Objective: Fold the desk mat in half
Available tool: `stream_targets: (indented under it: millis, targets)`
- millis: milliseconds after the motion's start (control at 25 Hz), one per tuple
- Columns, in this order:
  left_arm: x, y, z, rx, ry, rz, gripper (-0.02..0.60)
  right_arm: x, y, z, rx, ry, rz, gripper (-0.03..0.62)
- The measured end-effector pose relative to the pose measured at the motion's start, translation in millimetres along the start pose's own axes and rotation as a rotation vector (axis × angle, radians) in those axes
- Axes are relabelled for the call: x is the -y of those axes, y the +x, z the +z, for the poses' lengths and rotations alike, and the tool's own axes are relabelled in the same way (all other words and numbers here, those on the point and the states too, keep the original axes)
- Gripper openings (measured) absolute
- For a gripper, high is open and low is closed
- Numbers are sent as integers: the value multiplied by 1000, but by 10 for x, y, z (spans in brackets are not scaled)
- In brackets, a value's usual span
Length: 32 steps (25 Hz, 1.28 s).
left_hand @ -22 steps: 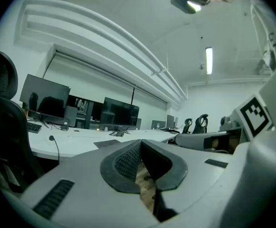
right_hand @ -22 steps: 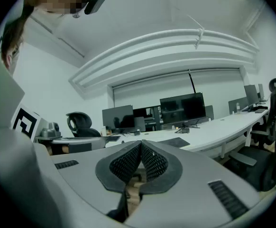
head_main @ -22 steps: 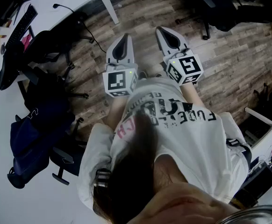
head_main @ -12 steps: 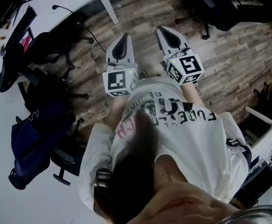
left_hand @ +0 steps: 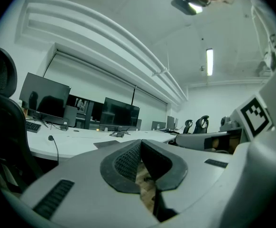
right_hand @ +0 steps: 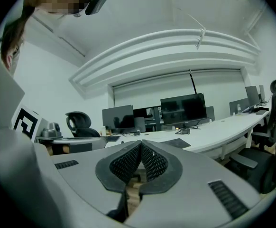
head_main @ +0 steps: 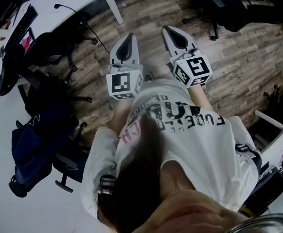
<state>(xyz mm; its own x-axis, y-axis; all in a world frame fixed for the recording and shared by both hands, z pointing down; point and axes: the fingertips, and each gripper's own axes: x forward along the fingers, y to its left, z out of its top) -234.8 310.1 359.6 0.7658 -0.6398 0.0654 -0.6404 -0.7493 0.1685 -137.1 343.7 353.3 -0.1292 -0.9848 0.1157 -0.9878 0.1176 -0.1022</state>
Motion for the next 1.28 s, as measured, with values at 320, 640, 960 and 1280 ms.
stream_targets:
  millis: [320,640,960,1280]
  targets:
    - [-8,-21,6,1,-14,-4,5,10,-52,56,40,27,-10,0]
    - [-66,59,-61,-23,-34,12,5,115,-14,-14,7,30,-21,0]
    - [-238,386,-149,-51,-66,61,5,456,217,-102,-37,45,-23,0]
    - [-339,1009,-6,-24,-58,126,5,994,717,84,-40,36,24,0]
